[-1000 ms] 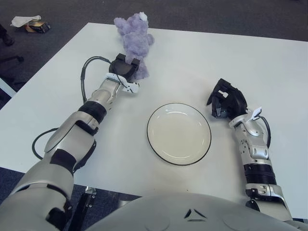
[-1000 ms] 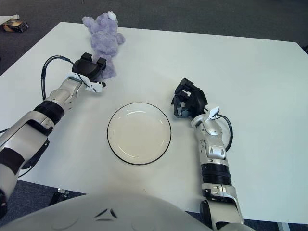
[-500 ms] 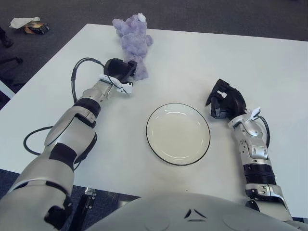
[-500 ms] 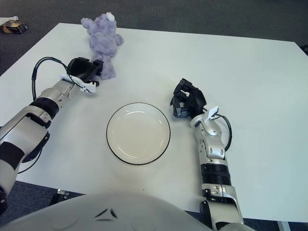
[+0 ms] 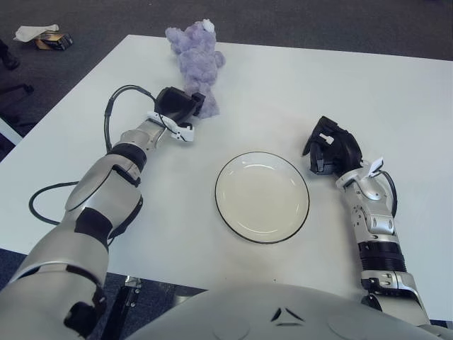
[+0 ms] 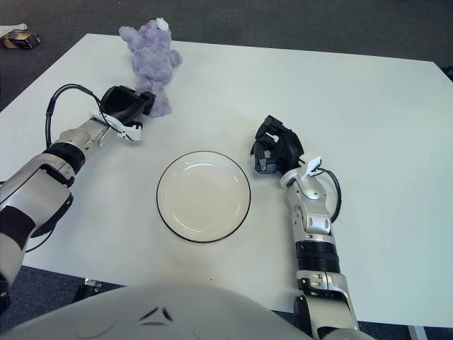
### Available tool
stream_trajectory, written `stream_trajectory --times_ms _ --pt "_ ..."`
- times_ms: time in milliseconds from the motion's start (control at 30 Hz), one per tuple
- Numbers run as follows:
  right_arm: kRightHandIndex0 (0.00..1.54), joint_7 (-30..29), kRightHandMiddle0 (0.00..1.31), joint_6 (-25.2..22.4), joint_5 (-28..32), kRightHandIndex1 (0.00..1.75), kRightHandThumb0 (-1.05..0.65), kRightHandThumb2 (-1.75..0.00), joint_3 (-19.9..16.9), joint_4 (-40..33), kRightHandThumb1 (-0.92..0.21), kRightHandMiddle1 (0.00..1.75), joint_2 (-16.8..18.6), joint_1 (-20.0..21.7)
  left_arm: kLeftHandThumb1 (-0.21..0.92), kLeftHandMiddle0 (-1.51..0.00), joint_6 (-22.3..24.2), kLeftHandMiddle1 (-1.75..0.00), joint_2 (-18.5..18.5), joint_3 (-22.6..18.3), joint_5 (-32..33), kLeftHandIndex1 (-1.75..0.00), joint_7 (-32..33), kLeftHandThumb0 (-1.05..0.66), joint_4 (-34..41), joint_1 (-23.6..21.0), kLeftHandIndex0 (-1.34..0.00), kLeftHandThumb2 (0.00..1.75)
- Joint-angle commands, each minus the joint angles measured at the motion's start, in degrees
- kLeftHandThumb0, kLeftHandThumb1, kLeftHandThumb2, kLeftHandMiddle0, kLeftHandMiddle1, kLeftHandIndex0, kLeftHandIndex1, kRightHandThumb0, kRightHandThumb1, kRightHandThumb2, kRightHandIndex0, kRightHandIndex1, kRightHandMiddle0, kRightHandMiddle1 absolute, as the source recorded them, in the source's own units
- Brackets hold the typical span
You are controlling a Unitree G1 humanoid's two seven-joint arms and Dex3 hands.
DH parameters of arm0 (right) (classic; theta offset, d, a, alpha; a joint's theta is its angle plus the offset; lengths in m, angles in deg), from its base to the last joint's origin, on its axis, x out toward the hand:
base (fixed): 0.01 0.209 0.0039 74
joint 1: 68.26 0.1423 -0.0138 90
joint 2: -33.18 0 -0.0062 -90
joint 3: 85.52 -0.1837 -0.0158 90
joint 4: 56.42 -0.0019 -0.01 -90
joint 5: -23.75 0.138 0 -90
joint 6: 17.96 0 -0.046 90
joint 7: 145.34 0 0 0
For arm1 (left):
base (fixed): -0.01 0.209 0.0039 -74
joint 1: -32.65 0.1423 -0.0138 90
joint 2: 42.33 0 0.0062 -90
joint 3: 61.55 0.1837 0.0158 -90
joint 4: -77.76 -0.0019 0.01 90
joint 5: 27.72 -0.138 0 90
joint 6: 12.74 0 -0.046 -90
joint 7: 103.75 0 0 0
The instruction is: Put the doll into the plate.
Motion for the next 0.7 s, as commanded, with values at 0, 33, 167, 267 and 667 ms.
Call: stream_trajectory --times_ms 0,33,167,267,667 --pt "0.61 0.04 0.59 -2.55 -0.51 1.75 -0.01 -1.49 0.56 1.98 -0.17 1.75 -0.04 -3.42 -0.09 -0.93 -1.04 -1.67 -0.25 1.20 -0.45 -1.75 -1.16 0.00 -1.17 3.86 -0.69 1.75" --pt "0.61 0.04 0.59 -2.58 -0.53 1.75 -0.01 -1.49 0.58 1.92 -0.17 1.75 -0.06 -3.44 -0.09 -0.93 -1.16 -1.66 -0.29 1.23 -0.38 -1.75 -1.15 0.00 -1.11 3.85 -0.70 1.75" --pt "0.61 -0.11 0.59 -2.80 -0.54 1.75 -0.01 -1.49 0.67 1.69 -0.17 1.75 -0.03 -3.52 -0.10 -0.95 -2.73 -1.64 -0.58 1.07 0.21 -1.75 -1.01 0.00 -0.19 4.03 -0.70 1.75" --pt "0.61 -0.34 0.59 -3.07 -0.66 1.75 -0.01 -1.49 0.75 1.53 -0.17 1.75 0.00 -3.60 -0.10 -0.95 -3.78 -1.64 -0.85 0.76 0.65 -1.75 -0.52 0.00 0.77 4.47 -0.70 1.75" --pt "0.61 -1.73 0.59 -5.13 -1.07 1.75 -0.01 -1.49 1.15 0.04 -0.17 1.75 0.14 -4.09 -0.08 -0.94 -10.95 -1.67 -3.02 1.30 -0.56 -1.75 10.02 0.00 5.01 6.73 -0.68 1.75"
